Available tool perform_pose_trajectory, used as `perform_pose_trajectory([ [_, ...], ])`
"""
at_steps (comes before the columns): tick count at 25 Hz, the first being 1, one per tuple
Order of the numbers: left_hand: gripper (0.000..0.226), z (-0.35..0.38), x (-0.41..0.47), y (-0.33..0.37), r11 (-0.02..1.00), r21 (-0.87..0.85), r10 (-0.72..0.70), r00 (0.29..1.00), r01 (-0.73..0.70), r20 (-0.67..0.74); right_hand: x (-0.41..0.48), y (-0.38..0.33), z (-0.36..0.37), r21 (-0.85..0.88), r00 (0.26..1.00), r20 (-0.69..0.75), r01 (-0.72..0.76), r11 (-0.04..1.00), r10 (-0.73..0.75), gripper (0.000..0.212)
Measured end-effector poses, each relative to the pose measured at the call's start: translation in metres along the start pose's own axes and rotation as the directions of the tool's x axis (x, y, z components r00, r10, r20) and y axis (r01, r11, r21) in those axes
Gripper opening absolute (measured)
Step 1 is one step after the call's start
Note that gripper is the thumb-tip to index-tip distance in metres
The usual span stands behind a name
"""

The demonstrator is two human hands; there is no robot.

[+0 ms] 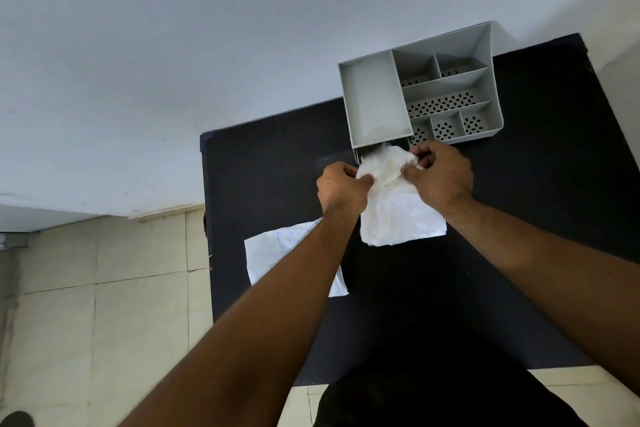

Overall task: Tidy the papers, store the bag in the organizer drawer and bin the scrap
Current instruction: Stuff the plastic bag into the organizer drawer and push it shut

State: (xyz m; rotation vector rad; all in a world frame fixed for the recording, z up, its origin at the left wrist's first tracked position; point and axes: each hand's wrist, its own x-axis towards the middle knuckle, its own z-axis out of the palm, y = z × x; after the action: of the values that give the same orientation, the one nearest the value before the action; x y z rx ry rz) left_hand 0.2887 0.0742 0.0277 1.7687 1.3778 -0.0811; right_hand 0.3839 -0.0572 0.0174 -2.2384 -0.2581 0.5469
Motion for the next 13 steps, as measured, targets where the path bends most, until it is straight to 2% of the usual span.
perform_pose_trajectory([
  [5, 0.022, 0.001, -0.004, 0.005, 0.995, -0.092, 0.034, 0.999, -0.036, -0.028, 0.005, -0.005, 0.006, -0.002, 0.999, -0.023, 0.033, 0.999, -0.033, 0.023],
  [9, 0.032, -0.003, -0.019, -0.004, 0.977, -0.203, 0.048, 0.997, -0.059, -0.057, -0.001, -0.002, 0.006, 0.068, 0.997, -0.050, 0.056, 0.996, -0.053, 0.024],
  [13, 0.035, -0.008, -0.029, -0.026, 0.962, -0.270, 0.024, 0.999, -0.031, -0.029, -0.020, 0.004, -0.002, 0.127, 0.999, -0.047, 0.008, 0.992, -0.002, 0.033],
])
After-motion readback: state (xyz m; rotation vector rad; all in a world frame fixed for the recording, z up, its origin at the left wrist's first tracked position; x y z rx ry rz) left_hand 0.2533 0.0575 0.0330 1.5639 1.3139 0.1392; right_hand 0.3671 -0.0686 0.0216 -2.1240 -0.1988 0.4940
